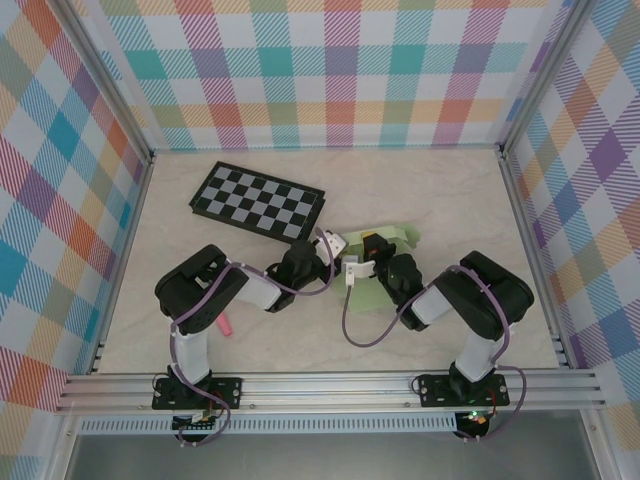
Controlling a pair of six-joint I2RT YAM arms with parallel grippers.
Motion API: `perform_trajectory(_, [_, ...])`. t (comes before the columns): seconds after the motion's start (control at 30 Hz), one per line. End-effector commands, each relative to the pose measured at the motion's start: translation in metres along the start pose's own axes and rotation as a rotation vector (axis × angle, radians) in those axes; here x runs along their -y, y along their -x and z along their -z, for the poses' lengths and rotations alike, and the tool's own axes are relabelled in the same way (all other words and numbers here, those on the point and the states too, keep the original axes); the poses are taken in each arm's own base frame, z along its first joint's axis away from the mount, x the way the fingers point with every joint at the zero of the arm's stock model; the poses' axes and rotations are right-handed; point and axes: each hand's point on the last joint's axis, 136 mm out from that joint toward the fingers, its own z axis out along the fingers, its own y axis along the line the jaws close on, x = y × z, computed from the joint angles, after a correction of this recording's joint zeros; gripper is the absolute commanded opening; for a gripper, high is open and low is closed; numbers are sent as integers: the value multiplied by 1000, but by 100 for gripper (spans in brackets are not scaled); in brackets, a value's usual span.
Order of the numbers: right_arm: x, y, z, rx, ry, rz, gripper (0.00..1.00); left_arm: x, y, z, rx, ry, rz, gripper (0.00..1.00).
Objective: Fold the paper box
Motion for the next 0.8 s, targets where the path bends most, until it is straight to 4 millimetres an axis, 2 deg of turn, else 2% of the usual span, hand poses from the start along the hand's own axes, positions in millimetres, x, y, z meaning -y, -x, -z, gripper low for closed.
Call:
perform_trajectory(0.0, [1,7,2,16,-15,-24,0,-9,29,-9,95,57,41,50])
perform_trajectory(0.17, [0,8,0,9,-5,-28,0,-23,29,-12,102,142,70,44])
perform_trajectory(0.37, [-6,-5,-11,-86,5,-54,0,-17,34,-11,101,182,82,36])
perform_trajectory(0.57, [-5,-3,-13,-120,-3,-57,0,-20,32,-20,26,202,115,19])
perform_trajectory(0.77, [-6,5,-13,-138,9,-91,2,-17,35,-28,32,182,158,17])
